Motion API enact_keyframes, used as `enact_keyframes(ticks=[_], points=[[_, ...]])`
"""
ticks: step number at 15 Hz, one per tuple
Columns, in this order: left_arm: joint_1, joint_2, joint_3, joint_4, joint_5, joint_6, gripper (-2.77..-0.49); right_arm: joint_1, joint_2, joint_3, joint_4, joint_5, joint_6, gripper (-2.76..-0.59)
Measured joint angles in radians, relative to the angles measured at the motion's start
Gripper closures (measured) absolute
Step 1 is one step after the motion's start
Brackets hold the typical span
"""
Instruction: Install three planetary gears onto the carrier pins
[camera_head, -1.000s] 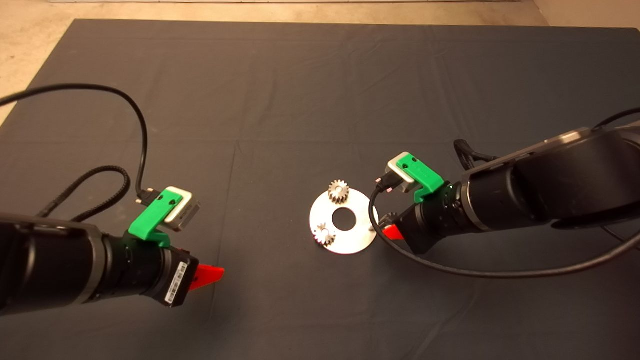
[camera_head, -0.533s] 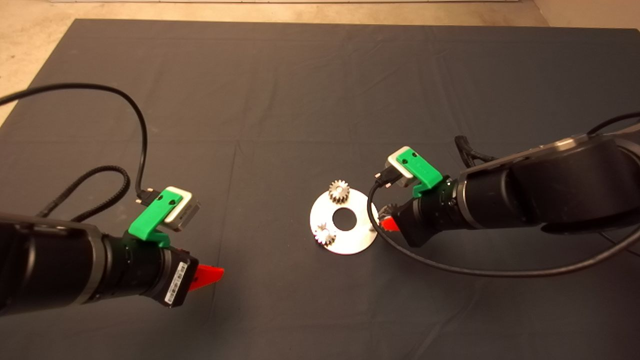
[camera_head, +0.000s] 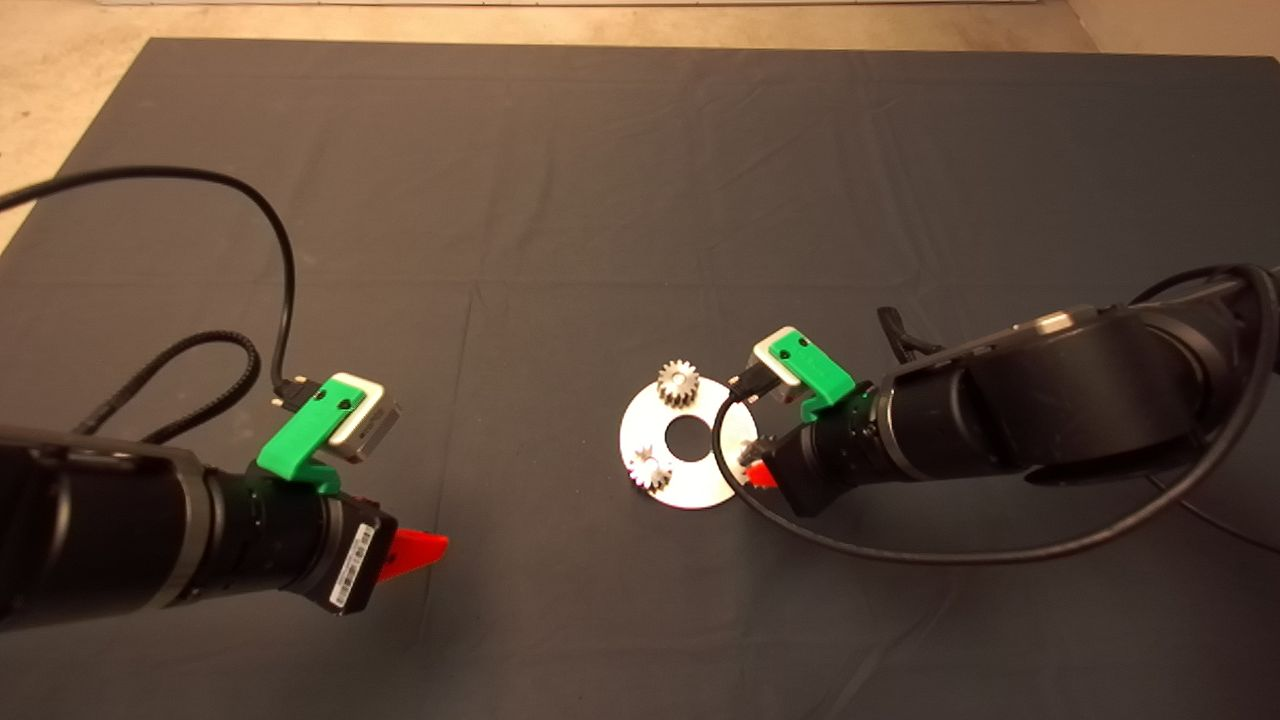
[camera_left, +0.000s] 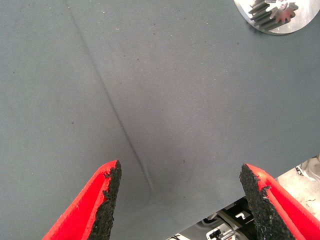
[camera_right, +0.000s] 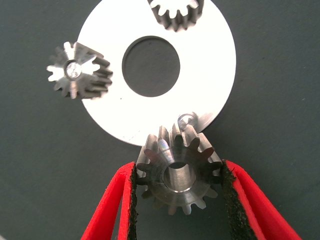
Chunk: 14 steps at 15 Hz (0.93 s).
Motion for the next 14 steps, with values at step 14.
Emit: enact_keyframes(ticks=[14], points=[[0.000, -0.004, 0.000, 0.000, 0.000, 0.008, -1.64, -0.003, 0.084, -0.058, -0.003, -0.062, -0.082, -0.94]])
